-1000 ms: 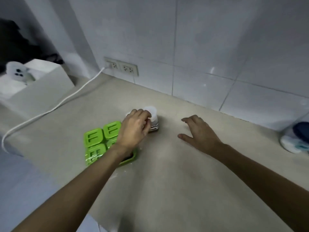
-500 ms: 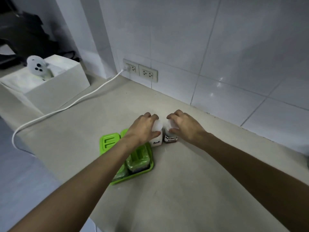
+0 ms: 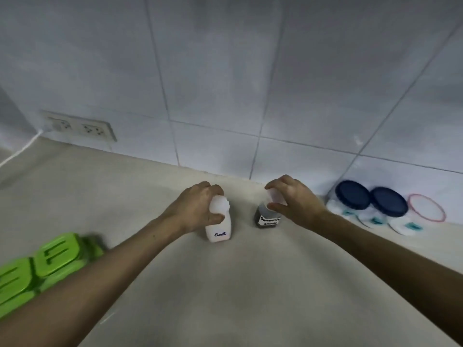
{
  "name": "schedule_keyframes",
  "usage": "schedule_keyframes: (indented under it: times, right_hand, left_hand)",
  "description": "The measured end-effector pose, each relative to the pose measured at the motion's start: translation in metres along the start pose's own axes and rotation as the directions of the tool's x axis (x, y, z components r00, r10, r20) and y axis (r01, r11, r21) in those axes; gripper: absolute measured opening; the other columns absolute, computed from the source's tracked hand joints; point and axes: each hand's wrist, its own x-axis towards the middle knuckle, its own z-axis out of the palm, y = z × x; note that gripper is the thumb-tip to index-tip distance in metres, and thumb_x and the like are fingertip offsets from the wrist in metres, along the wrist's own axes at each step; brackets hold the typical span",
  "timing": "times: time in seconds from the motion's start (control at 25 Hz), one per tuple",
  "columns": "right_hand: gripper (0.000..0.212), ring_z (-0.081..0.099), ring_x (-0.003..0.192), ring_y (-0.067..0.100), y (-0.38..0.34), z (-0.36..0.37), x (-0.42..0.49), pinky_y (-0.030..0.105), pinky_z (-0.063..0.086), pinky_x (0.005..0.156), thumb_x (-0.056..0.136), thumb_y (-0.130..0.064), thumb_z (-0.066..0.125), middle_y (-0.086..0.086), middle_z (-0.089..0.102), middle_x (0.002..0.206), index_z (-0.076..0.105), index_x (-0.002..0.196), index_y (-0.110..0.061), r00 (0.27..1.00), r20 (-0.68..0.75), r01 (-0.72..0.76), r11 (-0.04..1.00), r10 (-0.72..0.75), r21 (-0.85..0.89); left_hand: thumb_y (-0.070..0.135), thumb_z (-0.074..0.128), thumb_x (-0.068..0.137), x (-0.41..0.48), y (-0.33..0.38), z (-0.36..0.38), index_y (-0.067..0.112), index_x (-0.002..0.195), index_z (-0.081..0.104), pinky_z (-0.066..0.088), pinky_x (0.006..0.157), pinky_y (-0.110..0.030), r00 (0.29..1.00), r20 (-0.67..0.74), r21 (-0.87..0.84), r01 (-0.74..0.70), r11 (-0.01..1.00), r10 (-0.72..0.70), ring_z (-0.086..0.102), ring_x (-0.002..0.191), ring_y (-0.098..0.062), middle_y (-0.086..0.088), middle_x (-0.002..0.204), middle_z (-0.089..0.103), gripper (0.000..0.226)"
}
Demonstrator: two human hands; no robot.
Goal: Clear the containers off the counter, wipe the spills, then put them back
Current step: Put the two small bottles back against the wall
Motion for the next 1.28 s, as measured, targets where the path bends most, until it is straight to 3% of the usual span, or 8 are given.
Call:
schedule_keyframes:
  times: [0.28, 0.44, 0.68, 0.84, 0.92, 1.04, 1.16, 1.28]
  right_hand:
    - [0.05, 0.051, 0.11, 0.035, 0.097, -0.039, 0.005, 0.04, 0.043, 0.091, 0.085, -0.028, 0.065, 0.014, 0.051, 0.127, 0.049, 0.13, -0.013, 0.985, -0.07, -0.166, 0.978, 0.158, -0.127]
    - [0.052, 0.053, 0.109, 0.037, 0.123, -0.04, 0.012, 0.041, 0.046, 0.09, 0.081, -0.03, 0.068, 0.016, 0.053, 0.122, 0.051, 0.127, -0.011, 0.945, -0.096, -0.322, 0.942, 0.313, -0.095]
    - [0.053, 0.052, 0.111, 0.037, 0.136, -0.035, 0.013, 0.042, 0.046, 0.091, 0.082, -0.03, 0.067, 0.017, 0.051, 0.122, 0.05, 0.128, -0.01, 0.958, -0.093, -0.278, 0.958, 0.271, -0.066]
    - [0.051, 0.051, 0.114, 0.035, 0.142, -0.047, 0.002, 0.044, 0.046, 0.092, 0.086, -0.031, 0.063, 0.016, 0.05, 0.127, 0.048, 0.13, -0.01, 0.965, -0.118, -0.243, 0.968, 0.235, -0.059]
    - [0.04, 0.053, 0.11, 0.034, 0.143, -0.051, -0.01, 0.045, 0.048, 0.088, 0.09, -0.027, 0.058, 0.015, 0.053, 0.126, 0.053, 0.125, -0.009, 0.956, -0.239, -0.192, 0.979, 0.17, -0.07]
    - [0.021, 0.059, 0.099, 0.031, 0.138, -0.041, -0.036, 0.044, 0.05, 0.081, 0.093, -0.019, 0.054, 0.013, 0.061, 0.113, 0.063, 0.108, -0.008, 0.867, -0.483, -0.111, 0.993, 0.12, 0.048]
    - [0.018, 0.061, 0.095, 0.025, 0.104, -0.01, -0.072, 0.04, 0.052, 0.08, 0.092, -0.022, 0.056, 0.008, 0.061, 0.11, 0.063, 0.106, -0.012, 0.857, -0.432, -0.166, 0.943, 0.282, 0.288]
    - [0.017, 0.063, 0.092, 0.023, 0.039, 0.048, -0.121, 0.031, 0.049, 0.079, 0.087, -0.022, 0.063, 0.005, 0.063, 0.105, 0.065, 0.103, -0.014, 0.957, -0.222, -0.121, 0.951, 0.189, 0.285]
  left_hand:
    - [0.027, 0.073, 0.076, 0.113, 0.114, 0.026, 0.016, 0.121, 0.057, 0.045, 0.083, -0.033, 0.991, 0.016, 0.072, -0.131, 0.989, 0.131, 0.054, 0.105, -0.027, -0.009, 0.115, 0.057, 0.05]
    - [0.026, 0.074, 0.074, 0.16, 0.153, 0.044, 0.015, 0.119, 0.058, 0.044, 0.083, -0.031, 0.994, 0.001, 0.067, -0.105, 0.992, 0.106, 0.055, 0.107, -0.028, -0.01, 0.12, 0.058, 0.049]
    - [0.019, 0.075, 0.074, 0.194, 0.168, 0.075, 0.011, 0.122, 0.056, 0.045, 0.087, -0.032, 0.996, -0.013, 0.134, -0.09, 0.987, 0.093, 0.055, 0.111, -0.028, -0.01, 0.125, 0.057, 0.052]
    - [0.018, 0.071, 0.079, 0.187, 0.165, 0.085, 0.008, 0.118, 0.057, 0.04, 0.085, -0.029, 0.985, -0.147, 0.049, -0.085, 0.995, 0.092, 0.054, 0.11, -0.029, -0.012, 0.123, 0.056, 0.043]
    - [0.013, 0.066, 0.083, 0.167, 0.158, 0.086, 0.007, 0.116, 0.059, 0.044, 0.088, -0.032, 0.967, -0.248, -0.08, -0.08, 0.994, 0.058, 0.057, 0.106, -0.029, -0.013, 0.12, 0.056, 0.035]
    - [0.008, 0.062, 0.083, 0.113, 0.137, 0.101, 0.007, 0.094, 0.066, 0.051, 0.079, -0.039, 0.924, -0.383, -0.218, -0.081, 0.973, -0.009, 0.064, 0.087, -0.028, -0.012, 0.096, 0.067, 0.012]
    - [0.017, 0.063, 0.083, 0.04, 0.114, 0.125, 0.012, 0.092, 0.064, 0.051, 0.076, -0.038, 0.985, -0.167, -0.229, -0.005, 0.973, -0.034, 0.064, 0.086, -0.027, -0.008, 0.093, 0.066, 0.01]
    - [0.037, 0.057, 0.088, -0.051, 0.095, 0.144, 0.016, 0.099, 0.061, 0.05, 0.077, -0.036, 0.996, 0.072, -0.057, 0.053, 0.997, -0.049, 0.059, 0.098, -0.029, -0.01, 0.105, 0.063, 0.024]
